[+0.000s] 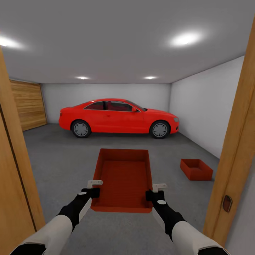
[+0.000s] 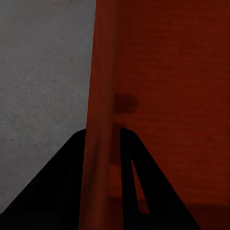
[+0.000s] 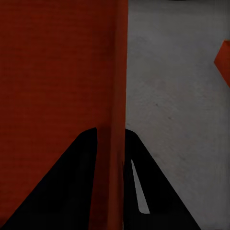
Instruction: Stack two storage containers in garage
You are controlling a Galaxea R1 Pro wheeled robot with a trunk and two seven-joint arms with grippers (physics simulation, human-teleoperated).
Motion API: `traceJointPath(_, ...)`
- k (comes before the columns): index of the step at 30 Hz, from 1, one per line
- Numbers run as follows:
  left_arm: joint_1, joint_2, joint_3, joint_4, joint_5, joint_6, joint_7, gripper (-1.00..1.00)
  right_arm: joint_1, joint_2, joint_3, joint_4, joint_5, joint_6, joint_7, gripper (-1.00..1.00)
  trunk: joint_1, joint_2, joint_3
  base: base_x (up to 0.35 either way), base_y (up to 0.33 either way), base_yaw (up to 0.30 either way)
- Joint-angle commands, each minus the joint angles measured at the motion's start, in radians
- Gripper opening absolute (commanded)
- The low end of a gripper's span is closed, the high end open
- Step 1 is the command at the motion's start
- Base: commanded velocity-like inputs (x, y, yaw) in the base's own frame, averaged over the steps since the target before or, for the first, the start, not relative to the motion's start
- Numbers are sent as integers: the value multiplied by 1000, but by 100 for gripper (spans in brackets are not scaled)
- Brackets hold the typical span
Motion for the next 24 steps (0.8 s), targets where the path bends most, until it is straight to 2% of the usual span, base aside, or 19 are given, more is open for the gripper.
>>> traceJointPath(1,-1,5,26,-6,1,-8,11,-100,0,-21,-9,3,-8,-1,-9,-100,0,-1,-1,0,0,-11)
traceJointPath(12,-1,3,25,-5,0,-7,11,-100,-1,-21,-9,3,-7,2,-9,-100,0,-1,-1,25,0,-2)
traceJointPath(18,-1,3,26,-2,0,-7,12,-100,0,-21,-8,3,-7,-1,-9,-100,0,-1,-1,285,0,0)
traceJointPath(24,-1,3,27,-1,-1,-7,49,-100,-1,-21,-8,3,-7,-1,-9,-100,0,-1,-1,319,0,0)
